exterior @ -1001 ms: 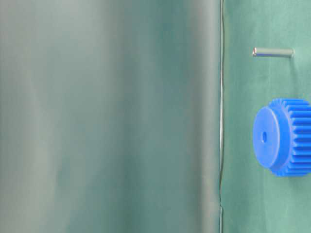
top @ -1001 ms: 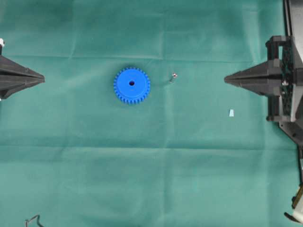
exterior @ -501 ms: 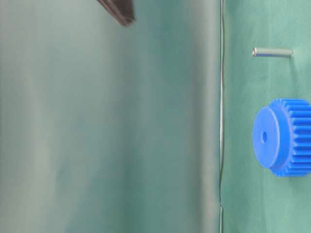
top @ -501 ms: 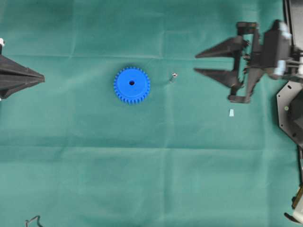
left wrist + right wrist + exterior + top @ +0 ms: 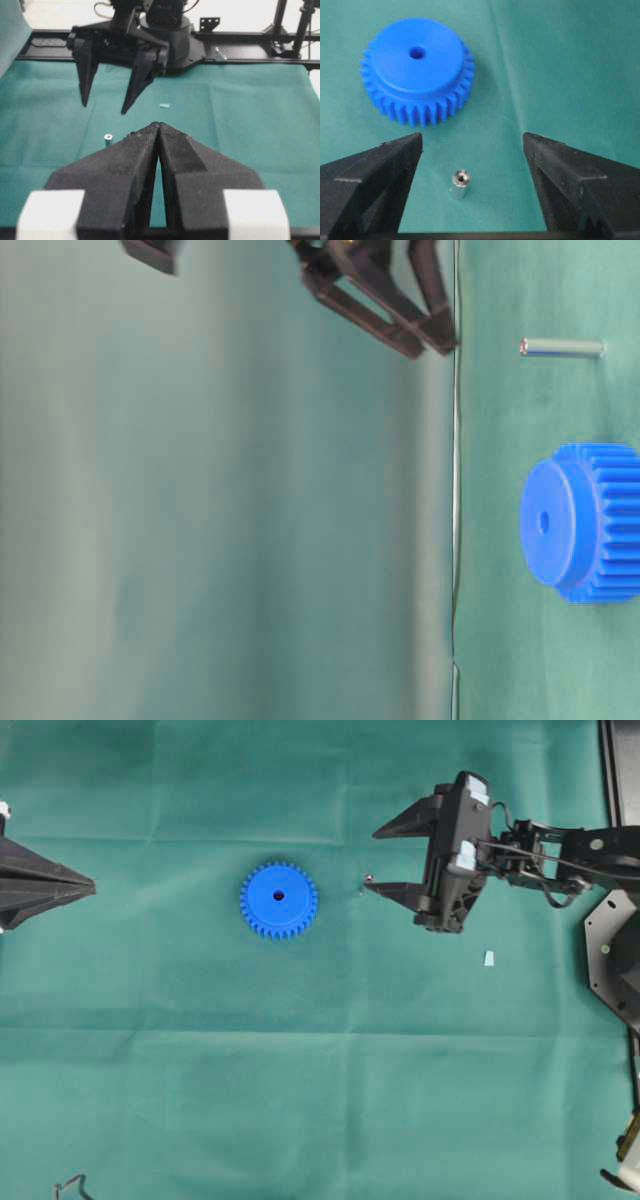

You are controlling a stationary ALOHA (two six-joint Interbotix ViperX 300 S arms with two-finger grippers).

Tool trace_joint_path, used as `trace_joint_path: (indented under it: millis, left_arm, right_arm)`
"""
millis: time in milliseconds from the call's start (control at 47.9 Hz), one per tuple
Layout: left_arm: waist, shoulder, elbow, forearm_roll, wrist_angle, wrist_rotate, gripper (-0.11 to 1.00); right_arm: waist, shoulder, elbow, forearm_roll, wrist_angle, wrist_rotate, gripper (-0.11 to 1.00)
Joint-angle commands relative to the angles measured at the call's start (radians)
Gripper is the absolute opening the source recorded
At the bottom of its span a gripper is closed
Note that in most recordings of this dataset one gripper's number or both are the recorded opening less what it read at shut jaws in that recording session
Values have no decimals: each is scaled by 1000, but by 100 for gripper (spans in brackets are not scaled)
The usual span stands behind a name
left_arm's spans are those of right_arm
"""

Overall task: Insert the shaft into the center hole of the gear.
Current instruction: 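Lower the right gripper over the shaft and close it, holding it upright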

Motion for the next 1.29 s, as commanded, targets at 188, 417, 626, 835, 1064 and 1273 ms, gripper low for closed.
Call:
trace_joint_path:
  millis: [188, 417, 626, 835, 1064, 1273]
  left_arm:
    - [0, 8, -25, 3, -2, 2, 0]
    - [0, 8, -25, 3, -2, 2, 0]
    - [-2, 8, -23, 3, -2, 2, 0]
    - [0, 8, -25, 3, 14, 2, 0]
    - [0, 3, -25, 3, 14, 2, 0]
    - [0, 2, -25, 3, 17, 0, 0]
  right_arm:
    - [-8, 86, -9, 25, -48, -2, 87]
    - [-6, 161, -9, 38, -75, -2, 87]
    - [-6, 189, -9, 43, -91, -2, 83]
    - [0, 189, -11, 38, -92, -5, 54]
    - [12, 190, -14, 37, -84, -3, 22]
    - [17, 146, -43, 37, 3, -9, 22]
